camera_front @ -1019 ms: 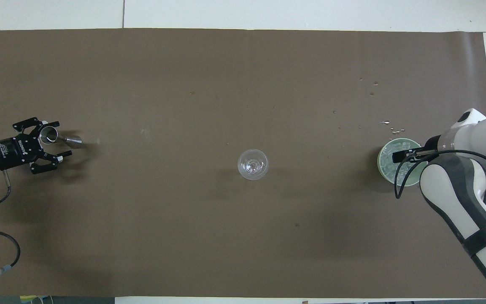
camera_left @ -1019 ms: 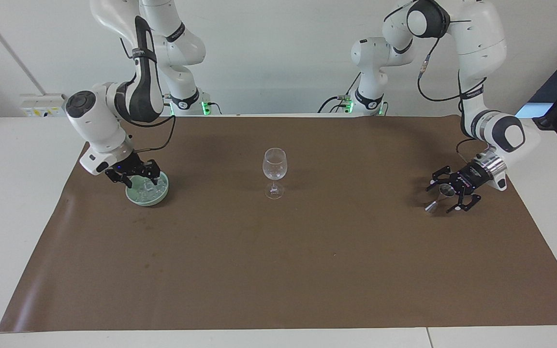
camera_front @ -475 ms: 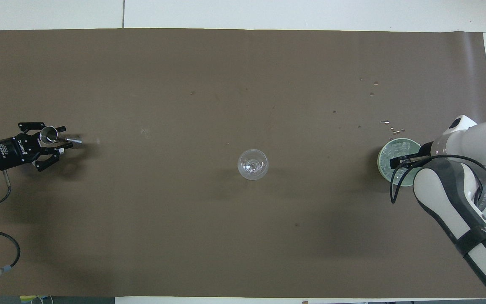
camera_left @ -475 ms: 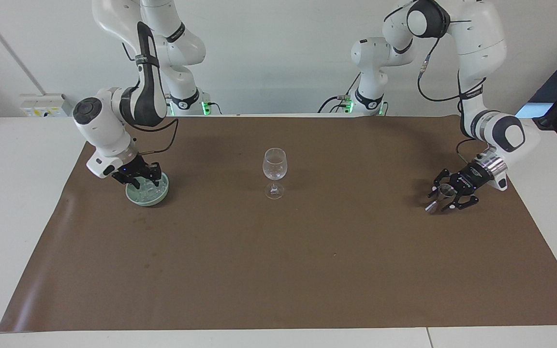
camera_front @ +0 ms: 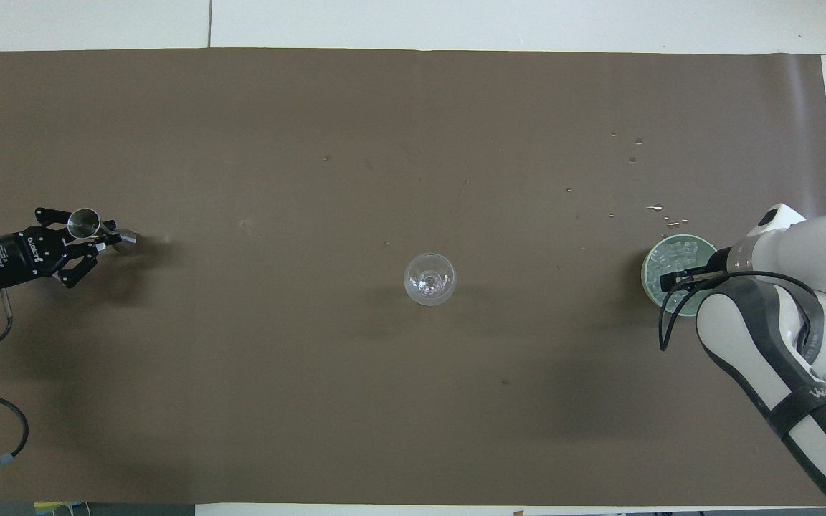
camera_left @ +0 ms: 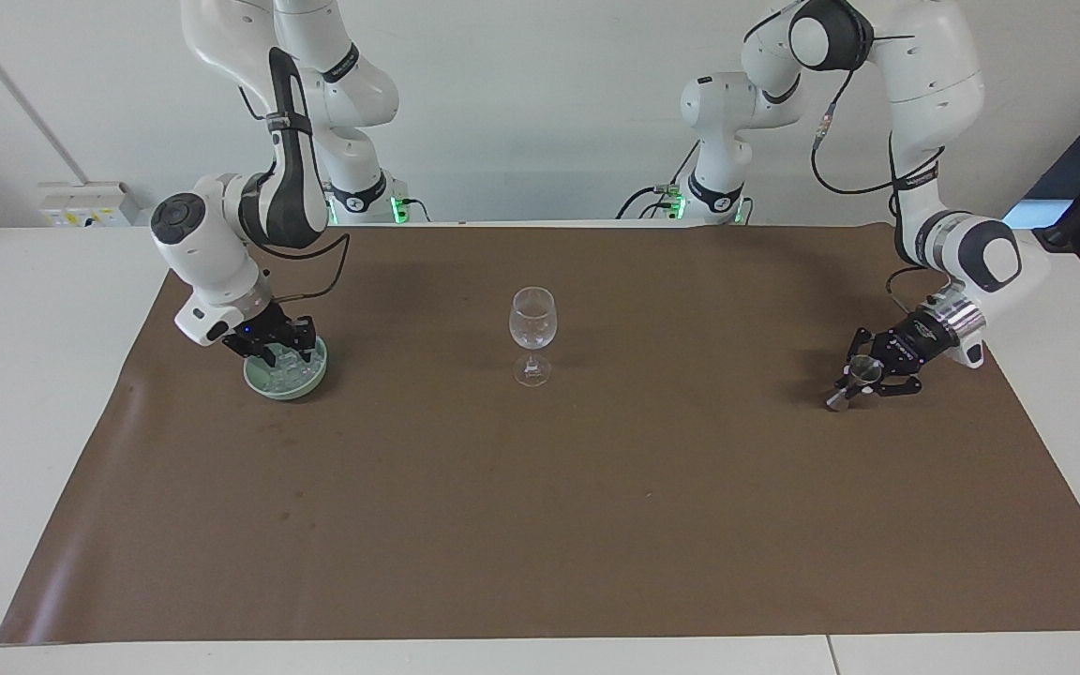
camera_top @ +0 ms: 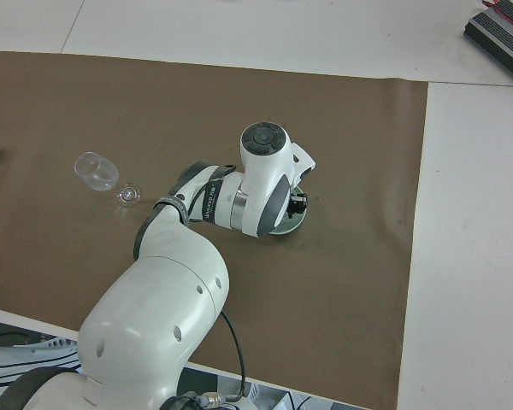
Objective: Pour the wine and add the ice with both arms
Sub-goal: 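Carry the jigger with the left gripper to the clear glass, then tilt the jigger over the glass with the left gripper to pour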
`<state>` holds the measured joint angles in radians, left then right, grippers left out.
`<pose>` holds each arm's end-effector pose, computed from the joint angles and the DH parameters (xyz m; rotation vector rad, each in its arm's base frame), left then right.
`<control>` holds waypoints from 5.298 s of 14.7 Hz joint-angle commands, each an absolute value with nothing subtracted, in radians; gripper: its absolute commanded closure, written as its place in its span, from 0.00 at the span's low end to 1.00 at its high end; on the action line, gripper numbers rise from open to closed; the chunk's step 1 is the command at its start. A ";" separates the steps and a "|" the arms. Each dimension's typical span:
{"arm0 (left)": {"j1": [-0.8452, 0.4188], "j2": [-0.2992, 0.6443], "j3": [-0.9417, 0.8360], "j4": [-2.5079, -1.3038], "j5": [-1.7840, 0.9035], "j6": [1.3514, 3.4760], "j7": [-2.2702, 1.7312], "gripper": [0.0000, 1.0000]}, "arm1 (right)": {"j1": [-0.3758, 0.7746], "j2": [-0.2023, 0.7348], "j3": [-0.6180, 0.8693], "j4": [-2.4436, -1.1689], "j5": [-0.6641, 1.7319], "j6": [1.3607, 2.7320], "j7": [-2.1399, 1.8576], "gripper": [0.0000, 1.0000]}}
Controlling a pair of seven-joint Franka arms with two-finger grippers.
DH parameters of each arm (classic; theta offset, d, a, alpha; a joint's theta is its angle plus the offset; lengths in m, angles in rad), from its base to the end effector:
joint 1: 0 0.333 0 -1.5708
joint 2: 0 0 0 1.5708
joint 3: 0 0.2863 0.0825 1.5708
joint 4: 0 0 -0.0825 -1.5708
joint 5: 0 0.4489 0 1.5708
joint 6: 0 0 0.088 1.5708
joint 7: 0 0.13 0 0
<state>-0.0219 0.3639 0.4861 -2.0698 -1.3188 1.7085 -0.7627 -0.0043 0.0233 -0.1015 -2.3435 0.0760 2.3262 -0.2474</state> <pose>0.5685 0.1654 0.1908 1.1902 1.7326 -0.7867 0.5421 -0.0552 0.2209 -3.0800 -0.1361 0.0473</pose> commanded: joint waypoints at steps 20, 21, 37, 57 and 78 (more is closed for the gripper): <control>-0.868 0.069 0.488 -2.037 -0.986 2.046 -1.328 1.00 | -0.031 0.002 -0.098 -2.381 0.097 2.345 -0.290 0.56; -0.893 0.083 0.488 -2.016 -0.953 2.065 -1.371 1.00 | -0.031 -0.002 -0.098 -2.387 0.097 2.345 -0.290 0.56; -1.025 0.189 0.474 -1.750 -0.387 1.968 -1.717 1.00 | -0.021 0.015 -0.098 -2.303 0.095 2.278 -0.324 0.83; -1.232 0.173 0.468 -1.741 0.182 1.996 -2.011 1.00 | 0.133 0.025 -0.095 -1.853 0.095 1.758 -0.085 0.85; -1.106 0.080 0.472 -1.778 -0.107 1.974 -1.821 1.00 | 0.152 0.006 0.018 -1.764 0.153 1.704 0.156 0.85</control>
